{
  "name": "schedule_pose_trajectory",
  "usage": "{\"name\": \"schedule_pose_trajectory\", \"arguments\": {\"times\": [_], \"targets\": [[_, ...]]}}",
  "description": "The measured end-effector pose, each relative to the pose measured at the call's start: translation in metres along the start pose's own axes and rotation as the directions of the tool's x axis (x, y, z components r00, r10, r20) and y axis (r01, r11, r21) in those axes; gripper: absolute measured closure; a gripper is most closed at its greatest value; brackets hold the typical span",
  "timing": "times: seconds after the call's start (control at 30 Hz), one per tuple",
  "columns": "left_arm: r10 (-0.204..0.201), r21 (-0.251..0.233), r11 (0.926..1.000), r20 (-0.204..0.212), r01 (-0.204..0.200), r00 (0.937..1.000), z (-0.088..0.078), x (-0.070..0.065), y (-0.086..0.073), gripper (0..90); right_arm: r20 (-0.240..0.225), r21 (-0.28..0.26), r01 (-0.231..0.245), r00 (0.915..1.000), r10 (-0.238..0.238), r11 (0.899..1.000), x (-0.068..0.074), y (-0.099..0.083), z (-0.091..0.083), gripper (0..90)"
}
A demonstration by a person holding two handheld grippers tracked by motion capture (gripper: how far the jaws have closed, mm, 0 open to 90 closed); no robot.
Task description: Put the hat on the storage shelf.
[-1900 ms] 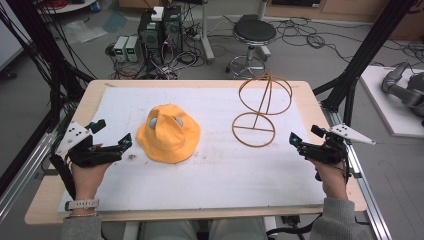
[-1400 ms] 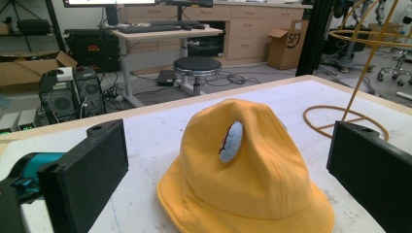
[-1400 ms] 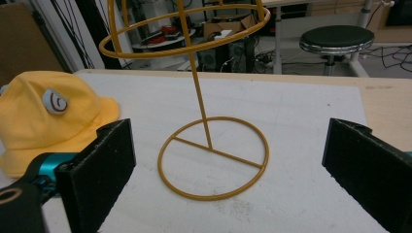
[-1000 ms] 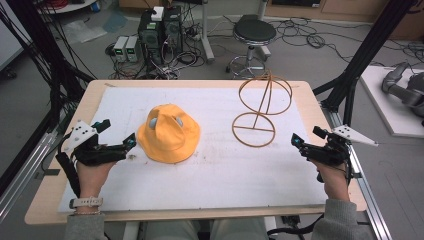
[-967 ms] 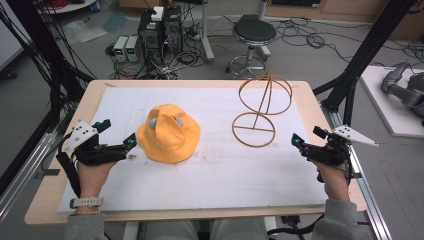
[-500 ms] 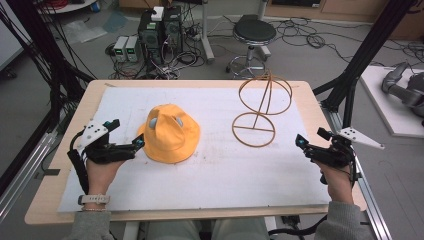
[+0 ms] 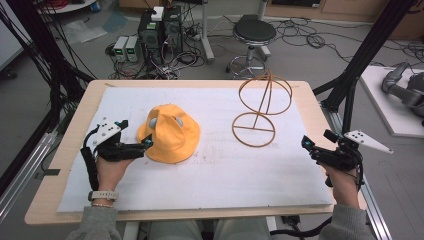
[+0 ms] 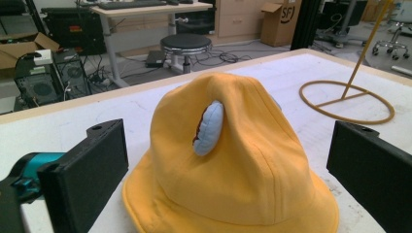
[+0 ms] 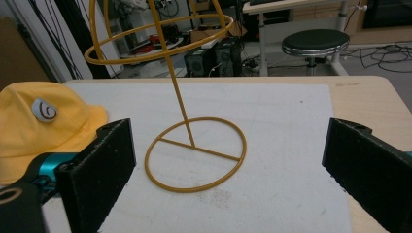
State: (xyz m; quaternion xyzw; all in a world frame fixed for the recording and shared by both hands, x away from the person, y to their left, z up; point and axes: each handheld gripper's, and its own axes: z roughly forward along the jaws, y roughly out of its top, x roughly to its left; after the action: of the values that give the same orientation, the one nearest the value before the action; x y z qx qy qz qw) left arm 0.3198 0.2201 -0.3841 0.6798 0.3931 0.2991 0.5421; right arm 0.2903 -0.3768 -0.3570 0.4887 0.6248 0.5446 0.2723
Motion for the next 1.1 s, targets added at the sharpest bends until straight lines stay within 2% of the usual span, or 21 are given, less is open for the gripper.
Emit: {"name": "schedule_pose_trajectory", "arguments": {"times": [0.43, 0.5, 0.87, 1.1], "targets": [[-0.014, 0.009, 0.9998, -0.031, 0.015, 0.9994, 0.011, -0.004, -0.001, 1.7, 0.017, -0.006, -0.011, 0.9998, 0.011, 1.0, -0.003, -0.001, -0.008, 4.7], [-0.017, 0.031, 0.9994, -0.055, 0.018, 0.9984, 0.017, -0.008, -0.002, 1.7, 0.019, -0.008, -0.011, 0.9998, 0.011, 1.0, -0.004, -0.001, -0.01, 4.7], [-0.037, 0.056, 0.9976, -0.07, 0.041, 0.9968, 0.031, -0.012, -0.006, 1.7, 0.031, -0.008, -0.011, 0.9995, 0.011, 1.0, -0.006, -0.003, -0.014, 4.8], [-0.013, 0.072, 0.9973, -0.073, 0.018, 0.9972, 0.04, -0.012, -0.011, 1.7, 0.04, -0.011, -0.02, 0.999, 0.02, 1.0, -0.007, -0.004, -0.019, 4.8]]}}
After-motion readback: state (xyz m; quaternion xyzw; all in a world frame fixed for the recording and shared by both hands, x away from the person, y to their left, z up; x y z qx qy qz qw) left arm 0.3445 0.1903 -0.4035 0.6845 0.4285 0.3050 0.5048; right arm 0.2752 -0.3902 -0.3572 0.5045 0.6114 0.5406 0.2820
